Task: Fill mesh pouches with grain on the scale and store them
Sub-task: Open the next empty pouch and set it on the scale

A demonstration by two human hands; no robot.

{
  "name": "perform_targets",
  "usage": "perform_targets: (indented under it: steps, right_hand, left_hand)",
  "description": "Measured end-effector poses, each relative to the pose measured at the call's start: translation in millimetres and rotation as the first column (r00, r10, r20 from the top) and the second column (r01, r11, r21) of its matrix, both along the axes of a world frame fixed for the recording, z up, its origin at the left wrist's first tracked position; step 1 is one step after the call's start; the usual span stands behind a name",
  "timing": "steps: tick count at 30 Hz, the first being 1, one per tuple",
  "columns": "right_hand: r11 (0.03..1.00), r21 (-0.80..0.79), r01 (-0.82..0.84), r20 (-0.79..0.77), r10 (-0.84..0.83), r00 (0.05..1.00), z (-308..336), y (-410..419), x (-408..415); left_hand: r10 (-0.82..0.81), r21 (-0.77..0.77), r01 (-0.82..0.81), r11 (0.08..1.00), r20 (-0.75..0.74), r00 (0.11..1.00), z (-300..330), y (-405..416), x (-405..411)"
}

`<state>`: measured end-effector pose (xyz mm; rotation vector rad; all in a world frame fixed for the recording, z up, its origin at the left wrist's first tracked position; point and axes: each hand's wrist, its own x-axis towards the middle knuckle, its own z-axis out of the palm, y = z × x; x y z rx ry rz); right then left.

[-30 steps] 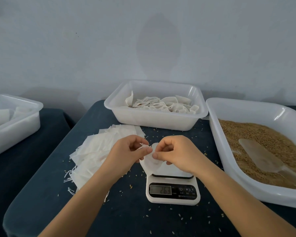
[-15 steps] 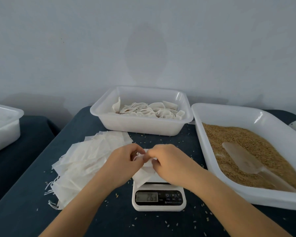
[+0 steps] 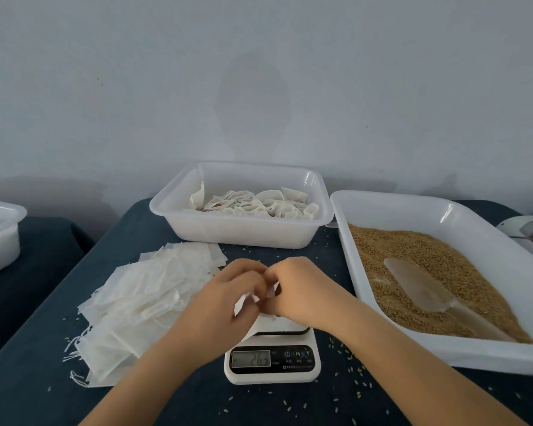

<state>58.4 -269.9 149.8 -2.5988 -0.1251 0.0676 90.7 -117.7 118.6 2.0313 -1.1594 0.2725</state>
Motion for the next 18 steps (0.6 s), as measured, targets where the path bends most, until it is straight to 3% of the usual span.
perform_targets:
  steps: [9,12,14,18]
  right_hand:
    - [1.0,0.02,0.02,-0.068,-0.019,0.998,5.8,-10.4,-10.7]
    - [0.999,0.031,0.028,-0.088,-0.026,0.996,2.8,-15.3,-14.7]
    - [0.999,0.024,0.038,-0.098,-0.035,0.995,1.5,-19.9,-18.6]
    - [0.999,0.025,0.045,-0.144,-0.041,0.989,1.3,-36.4,-28.9]
  left_hand:
    - [0.014,0.266,-0.104,0.958,0.318,0.948,-4.3,3.7,0.8]
    - [-0.002,0.265,-0.099,0.959,0.357,0.934,-6.6,-2.0,0.1]
    - [0.015,0.205,-0.084,0.975,0.32,0.947,-8.5,-6.4,1.7]
    - [0.032,0.093,-0.042,0.995,0.11,0.993,-11.8,-12.6,3.4]
